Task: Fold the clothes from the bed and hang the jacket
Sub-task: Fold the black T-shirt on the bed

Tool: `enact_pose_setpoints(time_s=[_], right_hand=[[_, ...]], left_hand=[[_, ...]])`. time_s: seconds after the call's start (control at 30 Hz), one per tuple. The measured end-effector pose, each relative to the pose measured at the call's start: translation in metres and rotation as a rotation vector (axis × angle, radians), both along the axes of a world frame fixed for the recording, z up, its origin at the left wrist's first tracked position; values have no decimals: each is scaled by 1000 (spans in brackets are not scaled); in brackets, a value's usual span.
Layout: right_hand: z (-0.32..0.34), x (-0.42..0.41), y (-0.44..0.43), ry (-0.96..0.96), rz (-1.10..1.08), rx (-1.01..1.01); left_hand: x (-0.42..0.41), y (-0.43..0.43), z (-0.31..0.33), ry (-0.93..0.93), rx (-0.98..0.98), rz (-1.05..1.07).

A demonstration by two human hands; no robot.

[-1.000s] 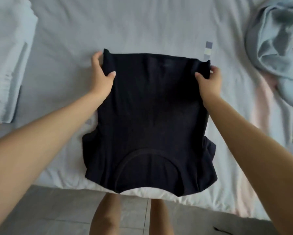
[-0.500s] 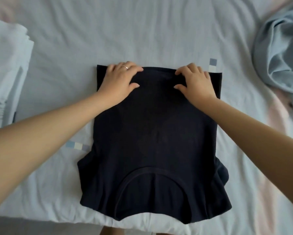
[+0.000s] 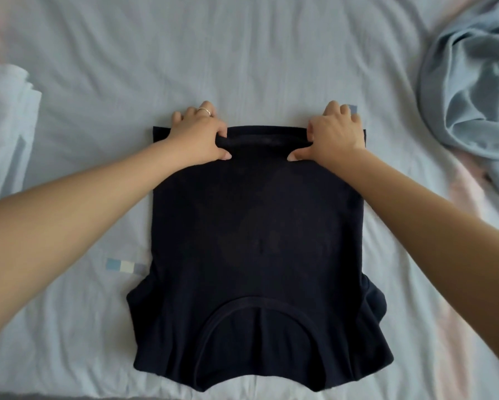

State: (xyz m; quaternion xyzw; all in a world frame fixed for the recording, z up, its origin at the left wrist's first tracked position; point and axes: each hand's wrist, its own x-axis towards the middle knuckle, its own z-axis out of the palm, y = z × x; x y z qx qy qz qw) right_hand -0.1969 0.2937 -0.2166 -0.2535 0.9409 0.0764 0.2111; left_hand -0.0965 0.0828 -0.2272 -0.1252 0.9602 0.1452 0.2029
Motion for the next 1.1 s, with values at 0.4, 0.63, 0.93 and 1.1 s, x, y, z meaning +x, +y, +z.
enact_pose_setpoints(time_s=[0.4, 0.63, 0.93, 1.1], right_hand=[[0, -28, 30, -184, -90, -306], [11, -34, 47, -103, -229, -62], [12, -31, 75, -313, -667, -504], [-1, -21, 72, -47, -845, -753]], left_hand=[[-5, -16, -9, 72, 537, 472], [5, -9, -12, 184, 259, 266], [33, -20, -5, 301, -31, 259], [44, -41, -3, 307, -24, 356]])
